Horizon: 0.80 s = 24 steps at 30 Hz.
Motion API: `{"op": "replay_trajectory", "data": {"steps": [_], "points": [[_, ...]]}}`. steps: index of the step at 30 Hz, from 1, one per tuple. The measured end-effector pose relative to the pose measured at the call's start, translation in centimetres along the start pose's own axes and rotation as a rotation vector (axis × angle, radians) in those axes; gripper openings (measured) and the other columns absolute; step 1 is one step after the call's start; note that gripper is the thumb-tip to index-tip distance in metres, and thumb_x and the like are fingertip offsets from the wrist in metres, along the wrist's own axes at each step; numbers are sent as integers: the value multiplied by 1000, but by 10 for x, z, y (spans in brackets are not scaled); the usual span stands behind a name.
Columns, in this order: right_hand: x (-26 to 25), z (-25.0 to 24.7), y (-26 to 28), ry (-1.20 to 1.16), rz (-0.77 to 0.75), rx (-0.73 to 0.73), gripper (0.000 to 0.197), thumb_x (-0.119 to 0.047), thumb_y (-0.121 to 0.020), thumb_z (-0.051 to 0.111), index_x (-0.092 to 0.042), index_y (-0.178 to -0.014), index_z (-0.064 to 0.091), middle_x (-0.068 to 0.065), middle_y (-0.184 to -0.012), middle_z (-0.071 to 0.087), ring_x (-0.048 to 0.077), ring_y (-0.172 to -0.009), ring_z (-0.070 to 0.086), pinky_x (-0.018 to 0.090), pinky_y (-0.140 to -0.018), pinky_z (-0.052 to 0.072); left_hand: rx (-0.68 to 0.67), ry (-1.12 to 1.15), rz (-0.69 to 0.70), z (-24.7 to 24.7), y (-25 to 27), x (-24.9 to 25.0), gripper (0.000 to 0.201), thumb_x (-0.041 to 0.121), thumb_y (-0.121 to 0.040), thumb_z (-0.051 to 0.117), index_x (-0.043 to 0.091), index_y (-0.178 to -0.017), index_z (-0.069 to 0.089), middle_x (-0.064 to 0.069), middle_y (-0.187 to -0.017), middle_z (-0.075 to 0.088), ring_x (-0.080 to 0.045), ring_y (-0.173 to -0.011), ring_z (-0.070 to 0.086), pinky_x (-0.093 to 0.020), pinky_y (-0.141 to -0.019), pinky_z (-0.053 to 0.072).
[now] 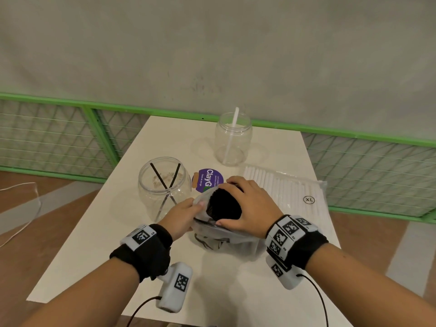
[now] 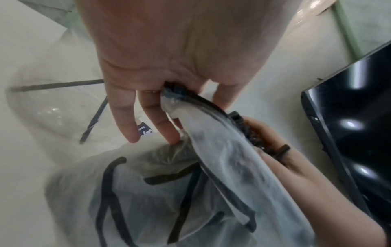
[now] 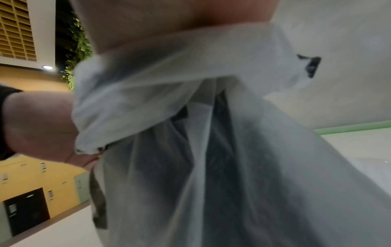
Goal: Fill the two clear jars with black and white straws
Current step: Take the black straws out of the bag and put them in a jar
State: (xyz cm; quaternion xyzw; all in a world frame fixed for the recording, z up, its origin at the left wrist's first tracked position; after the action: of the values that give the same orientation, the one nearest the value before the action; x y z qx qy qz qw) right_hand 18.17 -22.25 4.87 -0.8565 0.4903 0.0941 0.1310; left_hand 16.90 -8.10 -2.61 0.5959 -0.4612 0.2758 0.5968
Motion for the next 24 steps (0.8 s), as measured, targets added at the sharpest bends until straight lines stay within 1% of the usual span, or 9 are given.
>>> {"op": "replay_trajectory", "data": {"steps": [3,6,9,11,13,16,19,22,24], "points": [[-6,6,3,-9,-37,18,81,-72,-69,58,-35,-137,36,-8,-136,40,19,-115,45,42,-93,45,98,-138,-35,-10,-5,-16,26,31,-99,41,10,-109,53,-15,-111,60,-31,-102,58,-43,-87,49],[-6,7,5,-58,-41,25,82,-72,-69,59,-35,-138,36,-9,-136,41,17,-117,45,40,-95,44,185,-410,79,-15,-6,-6,16,25,-97,42,17,-109,49,-7,-106,58,-27,-101,54,-37,-84,44],[0,3,6,-132,-41,54,80,-70,-70,59,-34,-138,37,-9,-137,42,16,-118,46,40,-98,43,264,-314,387,-17,13,38,47,29,-84,47,23,-130,42,1,-133,46,-16,-126,40,-32,-103,33],[2,3,6,-159,-43,58,82,-71,-70,58,-32,-139,37,-8,-137,42,17,-118,46,40,-99,43,176,-472,637,3,33,74,72,39,-70,49,25,-139,33,4,-145,34,-14,-137,25,-33,-112,22],[4,2,8,-195,-32,50,88,-72,-67,60,-28,-140,36,-8,-139,41,16,-120,45,40,-101,42,73,-762,752,35,43,86,89,46,-65,55,30,-145,18,6,-152,21,-15,-142,14,-36,-115,17],[13,-3,13,-258,10,32,102,-71,-58,68,-27,-143,30,-9,-142,40,12,-125,42,39,-106,37,41,-1011,707,57,32,75,110,60,-61,63,34,-146,-2,6,-155,10,-16,-142,13,-42,-115,21],[27,-6,21,-310,80,-15,118,-67,-54,77,-30,-148,15,-10,-145,40,8,-129,39,31,-111,30,107,-1001,672,59,24,69,115,66,-58,67,34,-145,-1,4,-149,25,-18,-135,25,-44,-108,34],[40,-4,28,-367,148,-38,121,-57,-56,82,-34,-148,7,-13,-145,38,5,-128,37,26,-110,28,160,-907,669,53,23,74,111,65,-60,70,31,-146,8,2,-146,30,-19,-136,19,-35,-109,26],[48,3,34,-439,208,-85,111,-51,-59,84,-34,-146,16,-14,-141,40,4,-127,37,27,-109,30,154,-850,649,49,20,74,110,57,-59,76,31,-145,13,2,-145,31,-15,-135,18,-23,-106,18]]}}
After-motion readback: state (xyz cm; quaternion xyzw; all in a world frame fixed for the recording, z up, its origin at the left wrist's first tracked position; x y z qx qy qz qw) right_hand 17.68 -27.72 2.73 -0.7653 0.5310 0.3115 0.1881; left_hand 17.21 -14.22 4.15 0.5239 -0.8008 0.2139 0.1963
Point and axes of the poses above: each hand's wrist, its own y-axis away from the middle knuckle, its own z-axis out of the palm, x = y × z, the point moved 10 cm from there along -y, towards the middle knuckle
